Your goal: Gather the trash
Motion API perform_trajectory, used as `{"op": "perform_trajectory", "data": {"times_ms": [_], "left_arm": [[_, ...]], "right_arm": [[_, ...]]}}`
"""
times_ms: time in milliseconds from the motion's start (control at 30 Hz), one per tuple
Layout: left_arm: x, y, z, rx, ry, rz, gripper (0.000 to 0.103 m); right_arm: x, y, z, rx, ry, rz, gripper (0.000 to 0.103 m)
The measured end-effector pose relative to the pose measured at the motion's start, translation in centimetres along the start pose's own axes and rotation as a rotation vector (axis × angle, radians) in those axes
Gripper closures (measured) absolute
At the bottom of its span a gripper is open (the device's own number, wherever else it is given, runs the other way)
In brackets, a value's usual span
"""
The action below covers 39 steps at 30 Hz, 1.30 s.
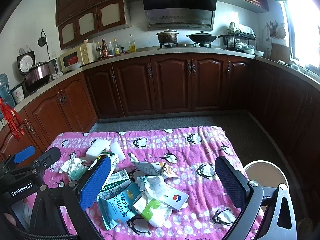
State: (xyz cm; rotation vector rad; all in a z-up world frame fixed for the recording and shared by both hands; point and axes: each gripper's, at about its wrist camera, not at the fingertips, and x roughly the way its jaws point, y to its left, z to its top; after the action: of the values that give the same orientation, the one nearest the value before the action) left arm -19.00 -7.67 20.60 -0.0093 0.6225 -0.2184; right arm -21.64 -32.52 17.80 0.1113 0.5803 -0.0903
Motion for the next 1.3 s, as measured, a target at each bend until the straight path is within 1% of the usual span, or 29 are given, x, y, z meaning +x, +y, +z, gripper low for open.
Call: {"op": "perform_trajectory", "data": {"times_ms": [700,1300], "left_arm": [[0.3,0.2,-0.3,0.000,0.011,0.003,0.002],[1.2,0.5,-0.6,-0.005,0.045,0.008,0.002]], "right_arm": [[0.4,-0.1,-0.3,-0.005,0.012,-0.001,0.000],[1.2,-0.2,-0.7,-0.009,0.036,0.002,0.000]]}}
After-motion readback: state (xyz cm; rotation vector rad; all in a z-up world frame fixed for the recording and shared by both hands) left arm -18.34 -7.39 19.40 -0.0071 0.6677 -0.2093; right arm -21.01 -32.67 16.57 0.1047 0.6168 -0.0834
